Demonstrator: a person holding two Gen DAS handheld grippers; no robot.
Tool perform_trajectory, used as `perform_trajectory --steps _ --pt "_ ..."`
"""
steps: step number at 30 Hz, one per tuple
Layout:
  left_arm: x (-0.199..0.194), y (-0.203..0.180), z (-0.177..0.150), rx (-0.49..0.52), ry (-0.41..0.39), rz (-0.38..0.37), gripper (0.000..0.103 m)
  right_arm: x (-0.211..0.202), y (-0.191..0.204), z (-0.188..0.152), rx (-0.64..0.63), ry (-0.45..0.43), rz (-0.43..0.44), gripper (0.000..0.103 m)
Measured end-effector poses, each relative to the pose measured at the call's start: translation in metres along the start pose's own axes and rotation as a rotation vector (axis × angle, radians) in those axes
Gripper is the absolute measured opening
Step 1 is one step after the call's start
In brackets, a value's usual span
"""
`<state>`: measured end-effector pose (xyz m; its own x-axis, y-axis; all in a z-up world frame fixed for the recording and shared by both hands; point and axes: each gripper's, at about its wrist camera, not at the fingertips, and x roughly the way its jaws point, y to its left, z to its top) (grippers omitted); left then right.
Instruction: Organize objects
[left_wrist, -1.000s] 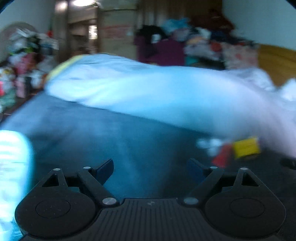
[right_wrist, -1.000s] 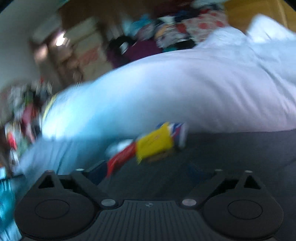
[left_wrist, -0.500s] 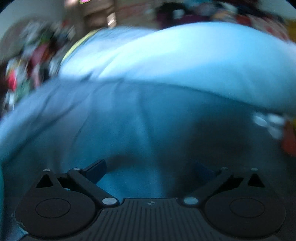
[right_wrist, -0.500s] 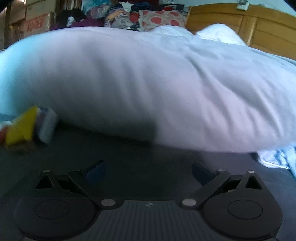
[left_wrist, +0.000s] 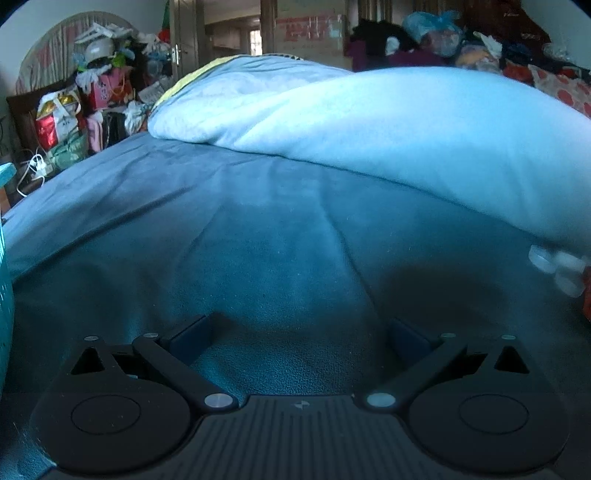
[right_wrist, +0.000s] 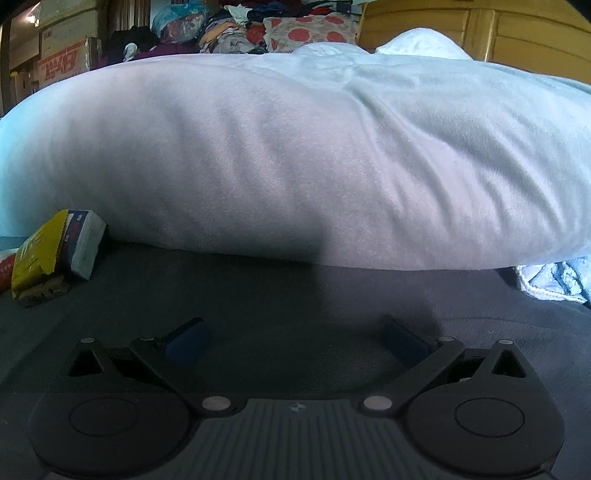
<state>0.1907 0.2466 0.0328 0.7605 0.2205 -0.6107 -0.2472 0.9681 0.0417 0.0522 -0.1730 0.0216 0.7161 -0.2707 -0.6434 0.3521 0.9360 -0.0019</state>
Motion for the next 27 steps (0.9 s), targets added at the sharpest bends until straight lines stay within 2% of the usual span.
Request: perform_trajectory --steps 8,27 --pt "-0.005 0.002 -0.002 -0.011 -0.015 -0.011 0.103 -0.010 -0.001 -0.015 0.002 -0.001 0.001 0.103" --pt "-0.005 0.006 -0.003 -0.038 -0.059 -0.033 0.103 0.005 -0.003 -0.006 0.002 0.001 0.002 0.103"
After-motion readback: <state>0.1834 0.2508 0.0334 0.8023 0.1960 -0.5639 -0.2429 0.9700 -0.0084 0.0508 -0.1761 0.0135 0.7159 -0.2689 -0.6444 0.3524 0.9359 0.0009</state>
